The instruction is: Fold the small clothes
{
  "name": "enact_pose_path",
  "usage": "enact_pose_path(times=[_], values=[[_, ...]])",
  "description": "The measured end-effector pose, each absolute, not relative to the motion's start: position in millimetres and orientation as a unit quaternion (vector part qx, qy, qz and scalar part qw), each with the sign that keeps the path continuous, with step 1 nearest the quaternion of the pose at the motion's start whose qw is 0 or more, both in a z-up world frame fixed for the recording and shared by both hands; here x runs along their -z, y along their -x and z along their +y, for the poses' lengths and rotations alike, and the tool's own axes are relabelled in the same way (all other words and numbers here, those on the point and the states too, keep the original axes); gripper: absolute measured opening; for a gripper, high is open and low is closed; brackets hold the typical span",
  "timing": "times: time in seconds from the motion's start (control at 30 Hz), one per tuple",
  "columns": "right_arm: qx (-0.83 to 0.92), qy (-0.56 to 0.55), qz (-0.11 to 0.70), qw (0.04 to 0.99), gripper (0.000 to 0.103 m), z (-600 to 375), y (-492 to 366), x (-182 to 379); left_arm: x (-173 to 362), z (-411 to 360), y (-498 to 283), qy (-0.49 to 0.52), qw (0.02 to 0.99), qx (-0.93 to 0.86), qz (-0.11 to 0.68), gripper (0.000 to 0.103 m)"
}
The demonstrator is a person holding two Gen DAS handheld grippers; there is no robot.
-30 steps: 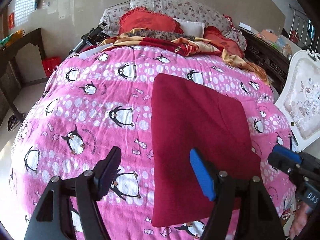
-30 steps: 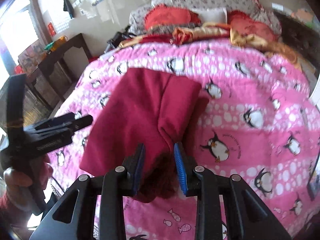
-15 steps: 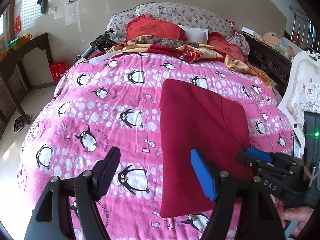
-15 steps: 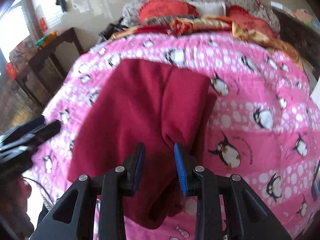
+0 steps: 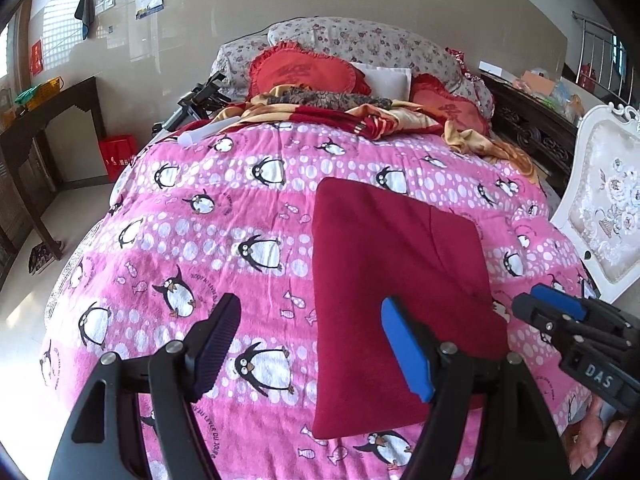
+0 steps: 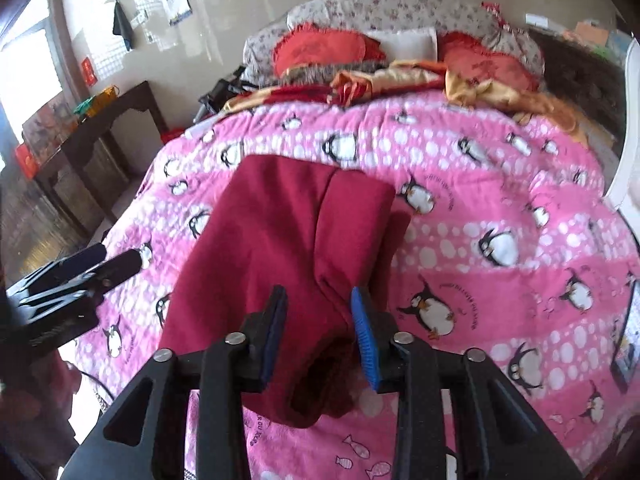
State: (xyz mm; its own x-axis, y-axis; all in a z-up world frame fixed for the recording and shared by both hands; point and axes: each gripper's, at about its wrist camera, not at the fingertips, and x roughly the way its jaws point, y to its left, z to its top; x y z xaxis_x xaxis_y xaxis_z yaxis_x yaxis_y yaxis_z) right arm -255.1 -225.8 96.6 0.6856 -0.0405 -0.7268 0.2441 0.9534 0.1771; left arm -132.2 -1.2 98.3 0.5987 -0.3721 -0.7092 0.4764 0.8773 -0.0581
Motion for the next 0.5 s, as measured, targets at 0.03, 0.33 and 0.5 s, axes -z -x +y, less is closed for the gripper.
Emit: enact_pose_path(times=[0.03, 0.33, 0.5], values=[[0.077, -0.131, 0.386, 0.910, 0.010, -225.0, 255.9, -99.5, -100.4, -2.4, 133.2, -0.069, 0.892, 0.240, 0.377, 0.077], [0.076, -0.126, 0.375, 0.915, 0.013, -215.2, 255.7, -115.8, -109.9, -5.4, 137.4, -0.076, 0.896, 0.244, 0.363, 0.077], [0.076, -0.127, 0.373, 0.916, 0.014, -214.0, 256.7, -116.5, -109.3, -3.4, 136.9, -0.073, 0.896, 0.244, 0.365, 0.077]])
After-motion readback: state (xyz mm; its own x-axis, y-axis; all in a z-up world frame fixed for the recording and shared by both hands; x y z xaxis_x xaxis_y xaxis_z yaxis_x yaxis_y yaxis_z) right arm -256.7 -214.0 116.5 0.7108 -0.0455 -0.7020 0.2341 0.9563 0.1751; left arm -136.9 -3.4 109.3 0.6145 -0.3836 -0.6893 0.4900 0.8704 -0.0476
